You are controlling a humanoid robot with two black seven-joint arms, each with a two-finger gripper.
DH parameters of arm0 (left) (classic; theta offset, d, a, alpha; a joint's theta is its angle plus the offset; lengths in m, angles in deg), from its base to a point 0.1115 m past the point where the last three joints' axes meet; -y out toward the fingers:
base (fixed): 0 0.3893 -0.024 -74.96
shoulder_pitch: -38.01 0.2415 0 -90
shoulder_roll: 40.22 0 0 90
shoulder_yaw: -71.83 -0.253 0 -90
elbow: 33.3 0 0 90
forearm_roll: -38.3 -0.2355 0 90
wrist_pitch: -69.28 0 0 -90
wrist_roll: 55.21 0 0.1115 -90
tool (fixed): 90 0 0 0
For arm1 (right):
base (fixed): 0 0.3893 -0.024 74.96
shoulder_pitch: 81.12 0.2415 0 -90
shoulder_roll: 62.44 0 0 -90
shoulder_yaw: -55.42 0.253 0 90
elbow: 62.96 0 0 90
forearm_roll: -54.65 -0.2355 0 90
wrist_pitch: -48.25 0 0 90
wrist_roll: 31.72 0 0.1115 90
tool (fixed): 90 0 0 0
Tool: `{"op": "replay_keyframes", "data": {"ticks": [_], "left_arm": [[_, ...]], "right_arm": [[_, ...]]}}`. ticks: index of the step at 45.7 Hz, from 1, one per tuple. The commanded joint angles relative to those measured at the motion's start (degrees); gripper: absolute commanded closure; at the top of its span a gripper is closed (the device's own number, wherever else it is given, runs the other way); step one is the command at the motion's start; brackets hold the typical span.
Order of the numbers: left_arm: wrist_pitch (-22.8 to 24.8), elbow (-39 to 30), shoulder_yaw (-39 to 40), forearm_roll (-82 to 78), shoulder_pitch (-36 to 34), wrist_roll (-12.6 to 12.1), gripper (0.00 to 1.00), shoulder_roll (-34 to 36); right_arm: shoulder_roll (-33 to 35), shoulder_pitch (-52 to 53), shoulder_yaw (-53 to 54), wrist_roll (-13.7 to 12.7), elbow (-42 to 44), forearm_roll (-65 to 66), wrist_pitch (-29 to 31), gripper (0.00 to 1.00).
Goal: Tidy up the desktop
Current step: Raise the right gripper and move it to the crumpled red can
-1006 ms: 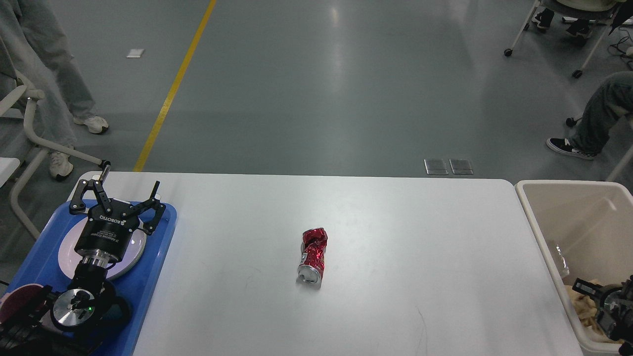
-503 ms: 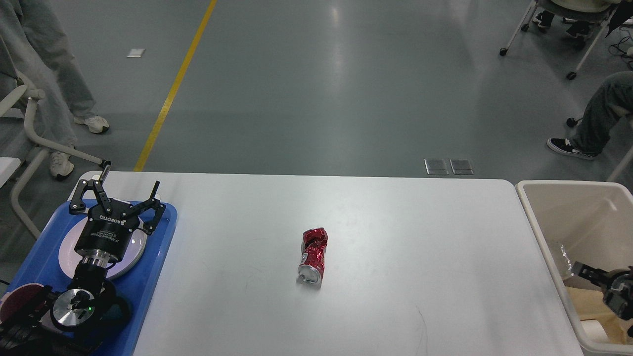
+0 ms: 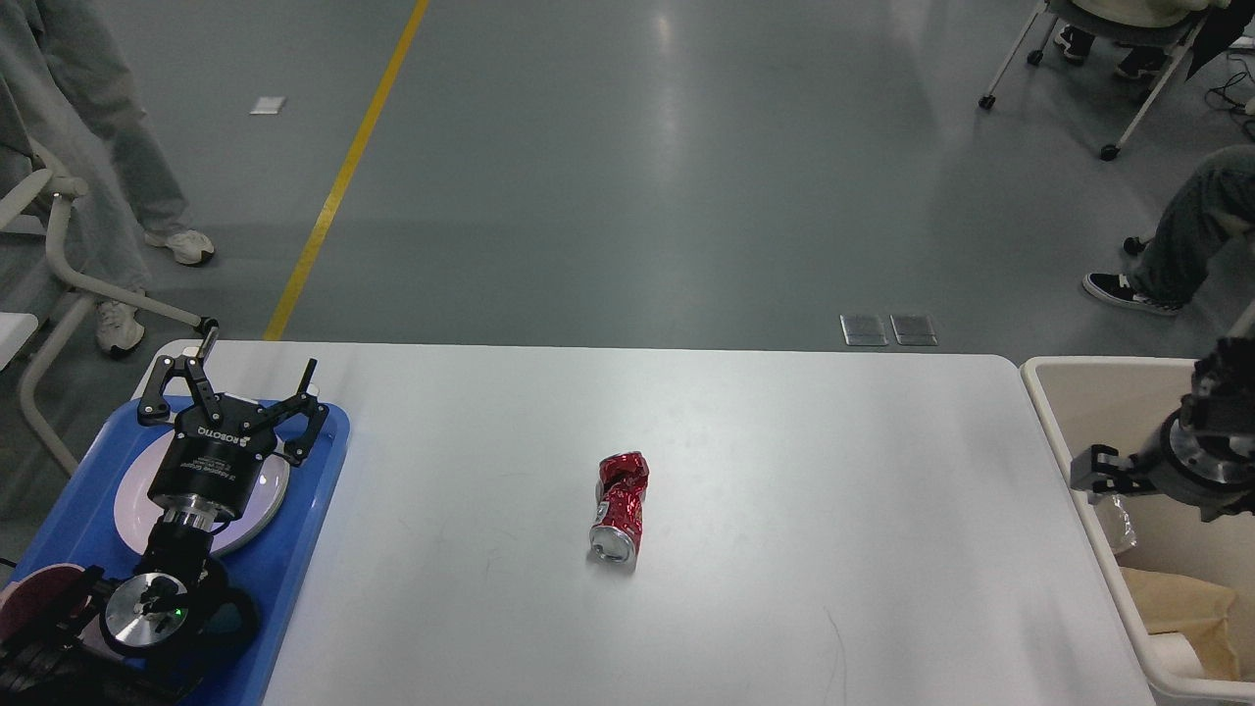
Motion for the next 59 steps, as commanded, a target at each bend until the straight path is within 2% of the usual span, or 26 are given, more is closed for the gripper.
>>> {"op": "replay_keyframes", "data": {"ticks": [1,5,9,18,25,35,42,49,54,59], "left_arm": [[0.1,0.0,0.0,0.0,0.0,0.0,0.04,0.0],[0.0,0.0,0.0,0.0,0.0,0.0,0.04,0.0],[0.0,0.0,0.0,0.0,0.0,0.0,0.04,0.0],[0.0,0.0,0.0,0.0,0.0,0.0,0.04,0.0],[-0.1,0.0,0.0,0.0,0.0,0.0,0.04,0.0],[0.0,0.0,0.0,0.0,0.0,0.0,0.04,0.0],[0.0,0.0,0.0,0.0,0.0,0.0,0.04,0.0],[0.0,0.0,0.0,0.0,0.0,0.0,0.04,0.0],[0.0,0.0,0.0,0.0,0.0,0.0,0.04,0.0],[0.0,0.0,0.0,0.0,0.0,0.0,0.04,0.0]], "right_arm": [[-6.1,12.0,-0.7,0.0,-5.2,-0.2,12.7,0.0],[-9.0,20.2,0.2,0.0,-8.3,-0.5,19.6,0.0],[-9.5,27.3,1.0,-0.1,-14.2,-1.0,22.1,0.0],[-12.1,41.3,1.6,-0.1,-24.7,-9.5,21.1,0.0],[-15.2,42.5,1.8,-0.1,-26.5,-15.0,16.6,0.0],[-15.5,42.7,5.4,0.0,-26.2,-14.7,16.1,0.0],[-15.8,37.3,15.2,0.0,-23.4,-14.1,12.0,0.0],[-17.5,22.5,27.1,-0.1,-18.1,-10.2,1.2,0.0],[-22.7,11.0,32.4,-0.2,-11.9,-4.5,-8.1,0.0],[-30.3,3.5,33.1,-0.9,-3.6,-3.4,-9.4,0.0]]}}
